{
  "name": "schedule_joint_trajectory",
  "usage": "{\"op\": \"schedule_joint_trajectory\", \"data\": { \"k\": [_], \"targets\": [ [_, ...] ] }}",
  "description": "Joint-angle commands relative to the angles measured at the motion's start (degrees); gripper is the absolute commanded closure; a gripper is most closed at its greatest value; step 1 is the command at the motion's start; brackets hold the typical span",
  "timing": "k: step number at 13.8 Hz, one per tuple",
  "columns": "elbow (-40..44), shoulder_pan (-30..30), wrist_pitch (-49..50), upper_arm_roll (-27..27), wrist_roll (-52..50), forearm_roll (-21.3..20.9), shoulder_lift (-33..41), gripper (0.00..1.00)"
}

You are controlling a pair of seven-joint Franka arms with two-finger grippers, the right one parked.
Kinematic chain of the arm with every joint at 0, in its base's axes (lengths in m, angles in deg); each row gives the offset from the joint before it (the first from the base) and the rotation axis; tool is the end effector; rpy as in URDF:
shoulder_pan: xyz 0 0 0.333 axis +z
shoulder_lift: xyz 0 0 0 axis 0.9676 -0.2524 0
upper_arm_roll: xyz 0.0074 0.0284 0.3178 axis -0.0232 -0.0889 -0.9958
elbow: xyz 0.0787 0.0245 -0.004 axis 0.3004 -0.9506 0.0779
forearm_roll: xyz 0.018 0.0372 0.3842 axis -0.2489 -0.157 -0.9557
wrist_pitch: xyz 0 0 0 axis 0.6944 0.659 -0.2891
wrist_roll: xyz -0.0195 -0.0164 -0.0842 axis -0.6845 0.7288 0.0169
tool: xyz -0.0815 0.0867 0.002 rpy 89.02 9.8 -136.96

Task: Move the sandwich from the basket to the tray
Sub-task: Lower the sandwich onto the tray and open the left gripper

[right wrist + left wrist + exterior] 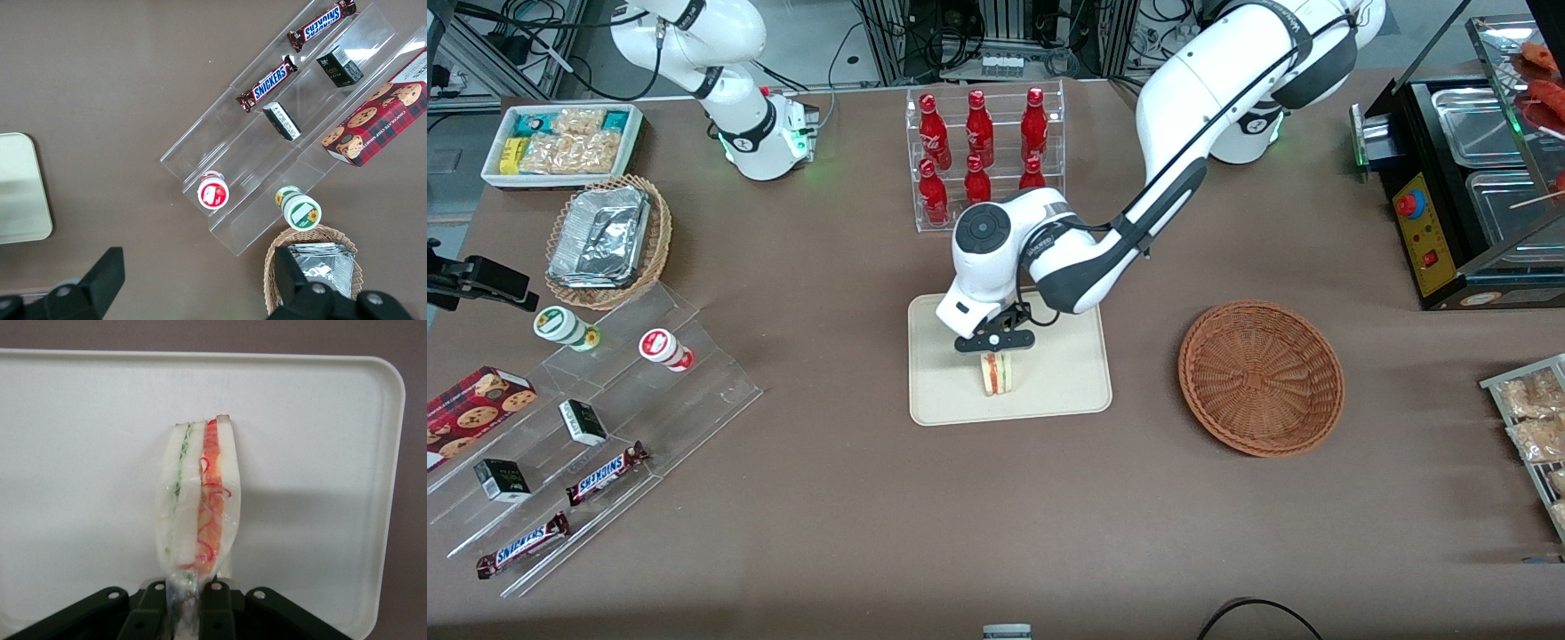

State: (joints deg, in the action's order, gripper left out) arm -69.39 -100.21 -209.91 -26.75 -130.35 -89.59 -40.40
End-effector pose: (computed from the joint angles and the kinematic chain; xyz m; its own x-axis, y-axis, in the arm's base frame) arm 0.4770 -0.5355 0.2530 0.9962 0.0876 0.0032 0.0876 -0.9961 0.0100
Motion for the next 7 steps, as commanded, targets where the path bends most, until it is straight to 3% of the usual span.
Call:
{"op": "schedule_joint_trajectory", "data": {
  "k": [1, 2, 3, 4, 7],
  "targets": [
    [0.24, -1.01, -0.24, -0.79, -1.87, -1.27, -0.12, 0.91],
    [-0.19, -1.09, -0.24, -0.79, -1.87, -1.27, -0.12, 0.63],
    [-0.37, -1.10, -0.07, -0.79, -1.87, -1.27, -0.03, 0.19],
    [-0.37, -1.10, 0.20, -0.79, -1.78, -1.27, 0.14, 0.01],
    [-0.20, -0.83, 2.03, -0.70, -2.04, -0.66, 2.15, 0.00]
  ]
}}
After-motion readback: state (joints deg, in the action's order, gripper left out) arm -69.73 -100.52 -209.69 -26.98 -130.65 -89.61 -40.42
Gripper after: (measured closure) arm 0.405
